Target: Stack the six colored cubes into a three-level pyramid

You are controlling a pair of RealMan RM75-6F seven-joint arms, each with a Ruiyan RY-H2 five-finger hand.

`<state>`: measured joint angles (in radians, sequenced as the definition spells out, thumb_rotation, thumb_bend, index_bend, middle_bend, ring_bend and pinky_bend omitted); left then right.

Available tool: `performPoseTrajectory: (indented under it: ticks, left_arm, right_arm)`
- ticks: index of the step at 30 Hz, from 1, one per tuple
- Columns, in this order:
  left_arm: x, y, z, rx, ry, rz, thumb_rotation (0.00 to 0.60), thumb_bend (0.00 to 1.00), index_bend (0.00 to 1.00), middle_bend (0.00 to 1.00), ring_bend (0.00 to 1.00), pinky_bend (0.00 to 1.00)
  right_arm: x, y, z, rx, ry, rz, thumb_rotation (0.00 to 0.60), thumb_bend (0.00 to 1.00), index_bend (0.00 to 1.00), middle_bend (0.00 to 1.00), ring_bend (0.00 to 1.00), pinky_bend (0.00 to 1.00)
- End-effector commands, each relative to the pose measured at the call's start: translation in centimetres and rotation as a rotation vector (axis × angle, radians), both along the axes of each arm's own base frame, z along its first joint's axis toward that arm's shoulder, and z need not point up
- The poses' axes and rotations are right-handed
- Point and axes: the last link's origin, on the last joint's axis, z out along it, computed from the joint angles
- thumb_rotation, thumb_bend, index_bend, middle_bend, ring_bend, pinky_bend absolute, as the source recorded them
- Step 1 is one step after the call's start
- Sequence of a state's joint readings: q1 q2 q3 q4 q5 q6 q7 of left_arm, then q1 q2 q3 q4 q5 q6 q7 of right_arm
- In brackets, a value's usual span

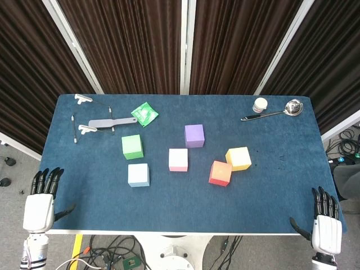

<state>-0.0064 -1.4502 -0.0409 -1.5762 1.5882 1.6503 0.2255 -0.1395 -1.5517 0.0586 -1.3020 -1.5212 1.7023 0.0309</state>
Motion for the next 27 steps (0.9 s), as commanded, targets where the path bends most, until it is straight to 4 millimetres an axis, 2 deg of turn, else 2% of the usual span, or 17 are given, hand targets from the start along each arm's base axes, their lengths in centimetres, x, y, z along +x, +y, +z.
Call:
performPoseTrajectory:
  ticks: [1, 8, 14, 20, 27]
  left_arm:
    - [0.0, 0.0, -0.1, -0.006, 0.001, 0.005, 0.6, 0.04, 0.1, 0.1, 0.0, 0.0]
    - [-0.3, -0.1, -0.4, -0.017, -0.007, 0.014, 0.6, 0.04, 0.1, 0.1, 0.0, 0.0]
    - [-0.6, 0.1, -0.6, -0.033, -0.019, 0.007, 0.6, 0.04, 0.1, 0.1, 0.0, 0.0]
    - [-1.4, -0.4, -1.3, -0.042, -0.039, 0.021, 0.6, 0.04, 0.1, 0.1, 0.0, 0.0]
    - [-2.3, -0.5, -1.4, -0.049, -0.051, 0.033, 0.6, 0.04, 0.1, 0.1, 0.0, 0.0]
  right_arm:
    - [-0.1, 0.0, 0.1, -0.005, 0.006, -0.007, 0.6, 0.06, 0.0, 0.0, 0.0, 0.0]
    - [0.7, -0.7, 0.5, 0.005, 0.009, 0.033, 0.6, 0.06, 0.0, 0.0, 0.0, 0.0]
    - [2.8, -2.8, 0.6, 0.05, -0.032, 0.126, 0.6, 0.06, 0.0, 0.0, 0.0, 0.0]
    - [6.2, -6.2, -0.1, 0.132, -0.07, 0.226, 0.6, 0.05, 0.0, 0.03, 0.0, 0.0]
    - [11.1, -11.6, -0.8, 0.228, -0.032, 0.302, 0.6, 0.05, 0.0, 0.09, 0.0, 0.0]
